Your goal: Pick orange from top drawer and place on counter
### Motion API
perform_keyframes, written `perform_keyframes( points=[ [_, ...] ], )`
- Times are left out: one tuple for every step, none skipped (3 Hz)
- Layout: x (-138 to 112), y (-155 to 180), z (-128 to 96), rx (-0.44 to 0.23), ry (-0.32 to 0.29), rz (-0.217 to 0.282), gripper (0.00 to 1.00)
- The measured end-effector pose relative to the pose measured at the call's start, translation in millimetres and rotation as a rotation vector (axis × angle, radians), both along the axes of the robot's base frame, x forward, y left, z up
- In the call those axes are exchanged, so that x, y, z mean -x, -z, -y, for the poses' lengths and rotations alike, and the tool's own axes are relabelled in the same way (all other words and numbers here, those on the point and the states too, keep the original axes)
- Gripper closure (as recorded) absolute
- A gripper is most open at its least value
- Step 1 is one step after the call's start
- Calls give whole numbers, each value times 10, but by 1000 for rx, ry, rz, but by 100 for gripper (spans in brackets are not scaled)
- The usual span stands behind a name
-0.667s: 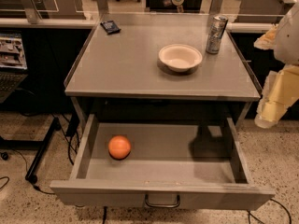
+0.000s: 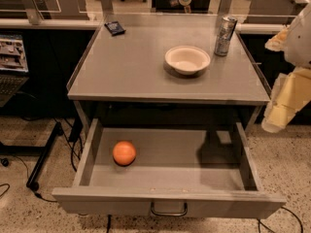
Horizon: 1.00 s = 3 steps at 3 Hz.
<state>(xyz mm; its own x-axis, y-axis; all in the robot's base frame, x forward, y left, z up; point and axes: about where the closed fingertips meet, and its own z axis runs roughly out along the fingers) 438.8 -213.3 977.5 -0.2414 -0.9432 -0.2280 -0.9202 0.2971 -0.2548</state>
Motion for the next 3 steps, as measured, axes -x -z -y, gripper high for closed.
perform_keyframes(
  points=[
    [57,88,-311,-68,52,7,0],
    [55,498,-871,-145,58,-57,0],
    [55,498,-871,-145,58,-57,0]
  ],
)
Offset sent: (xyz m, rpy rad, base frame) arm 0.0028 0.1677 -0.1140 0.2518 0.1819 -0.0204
